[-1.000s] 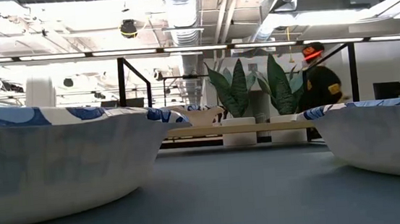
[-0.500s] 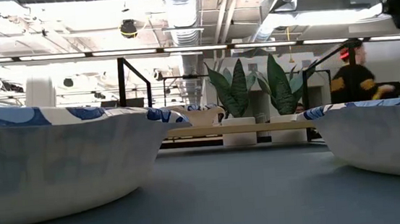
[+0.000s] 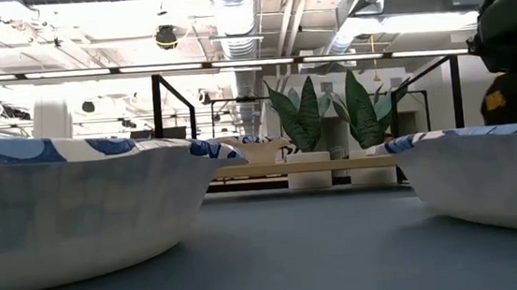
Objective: Place and stack bowls onto a shelf
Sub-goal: Stack the right white and blue plate on top of the other white and blue plate on the shelf
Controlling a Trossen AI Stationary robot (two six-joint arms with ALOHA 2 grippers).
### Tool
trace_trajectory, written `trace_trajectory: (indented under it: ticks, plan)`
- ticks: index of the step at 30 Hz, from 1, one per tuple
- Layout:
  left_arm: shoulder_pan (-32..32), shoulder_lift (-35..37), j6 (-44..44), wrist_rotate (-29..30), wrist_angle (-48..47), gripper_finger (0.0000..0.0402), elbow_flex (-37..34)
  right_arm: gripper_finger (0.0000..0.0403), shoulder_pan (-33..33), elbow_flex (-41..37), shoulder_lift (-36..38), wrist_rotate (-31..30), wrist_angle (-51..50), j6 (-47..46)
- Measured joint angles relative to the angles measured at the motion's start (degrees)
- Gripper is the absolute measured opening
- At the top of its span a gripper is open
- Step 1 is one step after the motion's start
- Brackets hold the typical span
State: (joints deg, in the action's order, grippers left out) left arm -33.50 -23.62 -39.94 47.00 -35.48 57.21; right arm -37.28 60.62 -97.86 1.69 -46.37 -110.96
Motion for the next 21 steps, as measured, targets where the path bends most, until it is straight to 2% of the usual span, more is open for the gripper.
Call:
trace_trajectory:
  ticks: [5,6,15,21]
  plan:
    - [0.0,0.0,0.0,0.0,0.0,0.0197,0.0,0.0025,-0.01,0.23,2.12,0.15,0.17,-0.02]
    - [0.0,0.0,0.02,0.0,-0.02,0.0197,0.0,0.0021,-0.02,0.34,2.68,0.17,0.11,-0.02]
    - [0.0,0.0,0.02,0.0,-0.04,0.0197,0.0,0.0021,1.61,5.36,9.8,-0.1,-0.53,1.17]
    - [0.0,0.0,0.02,0.0,-0.04,0.0197,0.0,0.0021,6.19,13.27,12.05,-3.19,-7.43,7.77]
